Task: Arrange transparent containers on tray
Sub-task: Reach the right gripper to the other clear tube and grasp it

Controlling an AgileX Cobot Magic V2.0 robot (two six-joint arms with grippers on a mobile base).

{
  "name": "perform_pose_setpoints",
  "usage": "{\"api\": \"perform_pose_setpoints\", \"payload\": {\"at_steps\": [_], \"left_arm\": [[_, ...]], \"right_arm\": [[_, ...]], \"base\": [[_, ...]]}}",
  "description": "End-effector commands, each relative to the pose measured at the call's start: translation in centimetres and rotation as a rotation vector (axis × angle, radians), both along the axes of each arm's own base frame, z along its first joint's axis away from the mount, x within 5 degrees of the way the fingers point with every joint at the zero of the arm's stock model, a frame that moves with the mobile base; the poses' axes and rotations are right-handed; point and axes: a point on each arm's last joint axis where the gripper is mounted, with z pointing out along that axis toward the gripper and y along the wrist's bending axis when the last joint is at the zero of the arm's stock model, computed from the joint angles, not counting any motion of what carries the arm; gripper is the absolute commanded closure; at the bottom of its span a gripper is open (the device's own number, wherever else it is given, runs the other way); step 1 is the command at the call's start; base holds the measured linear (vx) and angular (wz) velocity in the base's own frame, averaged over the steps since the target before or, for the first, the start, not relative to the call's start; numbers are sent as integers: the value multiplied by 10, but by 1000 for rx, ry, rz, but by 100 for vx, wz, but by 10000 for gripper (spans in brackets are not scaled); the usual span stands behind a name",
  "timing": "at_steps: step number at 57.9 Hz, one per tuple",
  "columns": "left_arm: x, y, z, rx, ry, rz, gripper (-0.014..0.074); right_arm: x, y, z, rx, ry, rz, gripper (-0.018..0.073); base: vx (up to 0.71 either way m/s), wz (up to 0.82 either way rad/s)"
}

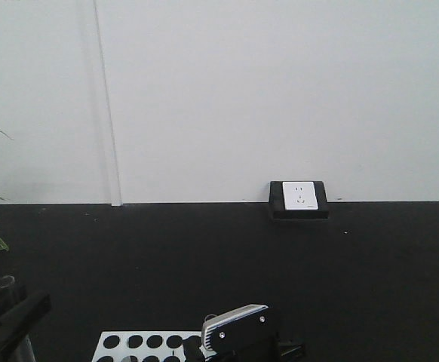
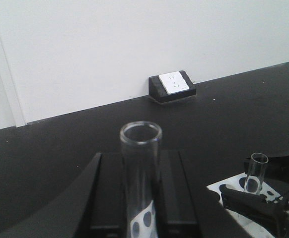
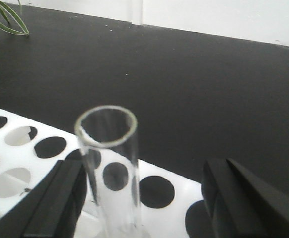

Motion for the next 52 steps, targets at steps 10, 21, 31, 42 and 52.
{"api": "perform_pose_setpoints", "payload": {"at_steps": [10,21,31,42,52], "left_arm": [[-1,0,22,-72,-132,-2,468],[-1,0,22,-72,-132,-2,468],[-1,0,22,-72,-133,-2,468],[-1,0,22,-72,-134,-2,468],[-1,0,22,-72,-134,-2,468]], "right_arm": [[7,5,33,70,-155,10,22],[7,4,34,81,-149,-7,31],[7,5,34,78,-148,-2,78],[7,5,33,76,-141,0,181],[7,5,33,76,-141,0,249]], "base": [[0,0],[0,0],[0,0],[0,0],[0,0]]}}
